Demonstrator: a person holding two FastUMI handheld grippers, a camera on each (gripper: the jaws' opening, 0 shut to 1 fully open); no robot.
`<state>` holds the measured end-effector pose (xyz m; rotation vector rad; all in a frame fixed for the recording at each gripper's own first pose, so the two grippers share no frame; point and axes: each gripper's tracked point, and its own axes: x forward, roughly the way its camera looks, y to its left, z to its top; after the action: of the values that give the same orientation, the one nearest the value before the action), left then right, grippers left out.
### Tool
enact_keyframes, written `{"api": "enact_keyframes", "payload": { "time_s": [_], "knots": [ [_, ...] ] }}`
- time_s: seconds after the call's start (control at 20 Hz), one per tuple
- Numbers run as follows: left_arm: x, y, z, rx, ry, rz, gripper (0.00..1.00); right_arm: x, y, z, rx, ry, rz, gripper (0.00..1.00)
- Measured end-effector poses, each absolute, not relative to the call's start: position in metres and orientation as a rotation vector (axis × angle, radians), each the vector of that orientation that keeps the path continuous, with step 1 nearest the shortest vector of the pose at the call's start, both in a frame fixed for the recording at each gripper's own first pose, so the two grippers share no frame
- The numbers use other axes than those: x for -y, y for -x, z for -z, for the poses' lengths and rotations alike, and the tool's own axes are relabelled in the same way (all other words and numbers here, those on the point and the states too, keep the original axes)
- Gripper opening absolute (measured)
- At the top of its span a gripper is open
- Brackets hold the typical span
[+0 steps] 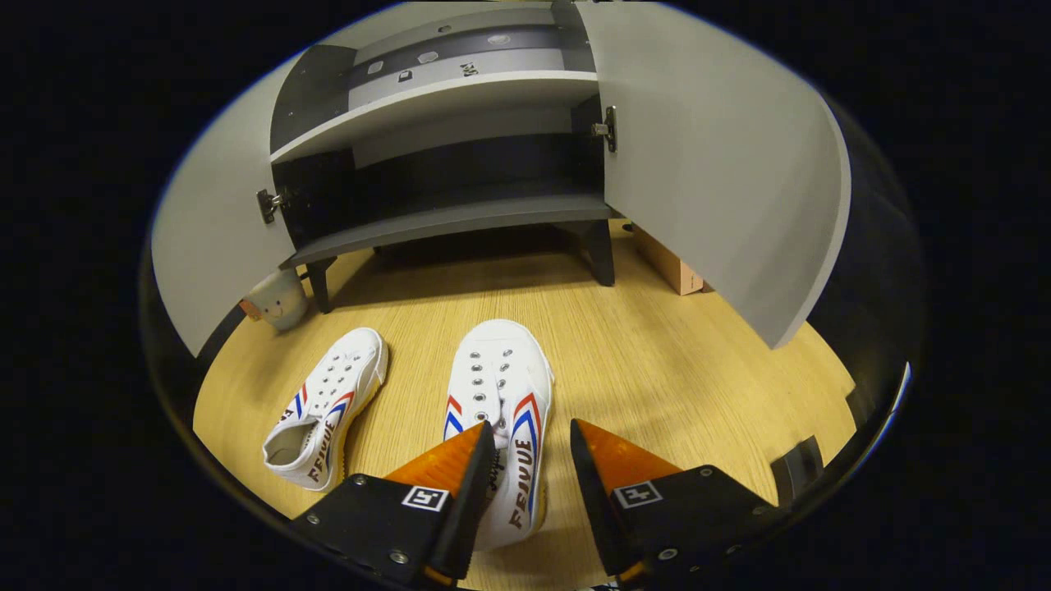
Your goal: Grab one shoe with the right hand and put it into the shoe cabinet, grab the other shoe with the left hand and put it into the shoe cabinet; then close the right door with the right hand and the left door with the left hand.
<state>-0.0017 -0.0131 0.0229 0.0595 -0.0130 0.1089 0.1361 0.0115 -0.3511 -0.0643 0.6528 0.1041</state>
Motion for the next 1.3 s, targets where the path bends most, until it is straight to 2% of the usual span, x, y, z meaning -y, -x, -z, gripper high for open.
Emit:
{"api": "enact_keyframes", "payload": {
  "time_s": [0.05, 0.15, 0.25, 0.5, 0.6, 0.7, 1.0, 1.05, 1.3],
  "knots": [
    [0.012, 0.003, -0.022, 0.01, -0.059, -0.109, 0.96, -0.011, -0.135, 0.358, -0.672, 0.064, -0.101, 0.56],
    [0.013, 0.003, -0.021, 0.005, -0.059, -0.109, 0.96, -0.012, -0.132, 0.37, -0.711, 0.046, -0.103, 0.49],
    [0.011, 0.004, -0.019, 0.002, -0.065, -0.112, 0.96, -0.013, -0.132, 0.374, -0.731, -0.007, -0.089, 0.38],
    [0.012, 0.004, -0.016, -0.011, -0.062, -0.108, 0.96, -0.007, -0.136, 0.37, -0.722, 0.033, -0.03, 0.04],
    [0.01, 0.003, -0.017, -0.008, -0.071, -0.108, 0.94, -0.01, -0.133, 0.356, -0.714, 0.031, -0.024, 0.01],
    [0.011, 0.001, -0.018, -0.003, -0.074, -0.101, 0.96, -0.012, -0.13, 0.333, -0.703, 0.005, -0.028, 0.01],
    [0.011, -0.004, -0.01, -0.015, -0.039, -0.079, 0.96, -0.036, -0.128, 0.237, -0.629, -0.041, -0.082, 0.01],
    [0.01, -0.006, -0.007, -0.02, -0.031, -0.077, 0.99, -0.044, -0.129, 0.224, -0.619, -0.028, -0.089, 0.01],
    [-0.001, -0.009, 0.004, -0.031, -0.013, -0.074, 0.96, -0.074, -0.153, 0.147, -0.524, -0.04, -0.113, 0.01]
  ]
}}
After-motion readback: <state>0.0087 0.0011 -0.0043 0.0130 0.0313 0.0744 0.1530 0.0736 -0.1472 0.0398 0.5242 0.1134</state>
